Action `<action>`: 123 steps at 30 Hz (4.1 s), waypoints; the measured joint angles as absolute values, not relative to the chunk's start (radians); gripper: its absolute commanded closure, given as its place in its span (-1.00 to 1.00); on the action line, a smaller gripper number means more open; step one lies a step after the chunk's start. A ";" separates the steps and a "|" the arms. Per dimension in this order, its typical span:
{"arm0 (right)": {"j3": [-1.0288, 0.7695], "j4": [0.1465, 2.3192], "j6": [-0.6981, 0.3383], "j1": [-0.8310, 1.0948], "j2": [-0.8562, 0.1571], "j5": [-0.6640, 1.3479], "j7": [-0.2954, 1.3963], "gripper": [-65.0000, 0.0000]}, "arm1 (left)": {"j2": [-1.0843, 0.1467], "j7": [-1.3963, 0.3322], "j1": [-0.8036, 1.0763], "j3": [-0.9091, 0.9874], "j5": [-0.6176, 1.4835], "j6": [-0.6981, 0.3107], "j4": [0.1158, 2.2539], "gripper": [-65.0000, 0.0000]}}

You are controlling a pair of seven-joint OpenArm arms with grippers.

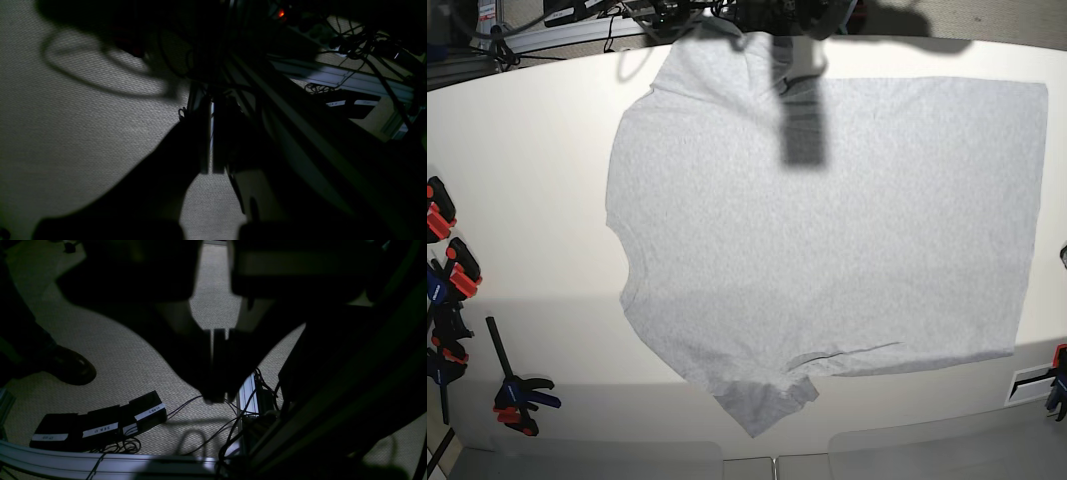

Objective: Fold the T-shirt properly

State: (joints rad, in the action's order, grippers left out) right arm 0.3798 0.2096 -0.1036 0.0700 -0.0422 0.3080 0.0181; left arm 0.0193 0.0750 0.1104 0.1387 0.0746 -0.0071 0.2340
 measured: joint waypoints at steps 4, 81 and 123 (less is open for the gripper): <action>0.380 0.210 -0.104 0.070 -0.042 0.308 0.018 1.00 | 0.019 0.075 0.110 0.139 0.074 -0.007 0.236 1.00; -0.109 1.547 -0.226 1.224 -0.491 0.504 -0.008 1.00 | -0.424 0.057 1.284 0.133 0.196 -0.018 1.822 1.00; -0.495 1.794 -0.678 0.880 -0.186 1.325 0.376 1.00 | -0.429 -0.604 0.981 0.583 1.297 -0.685 1.708 1.00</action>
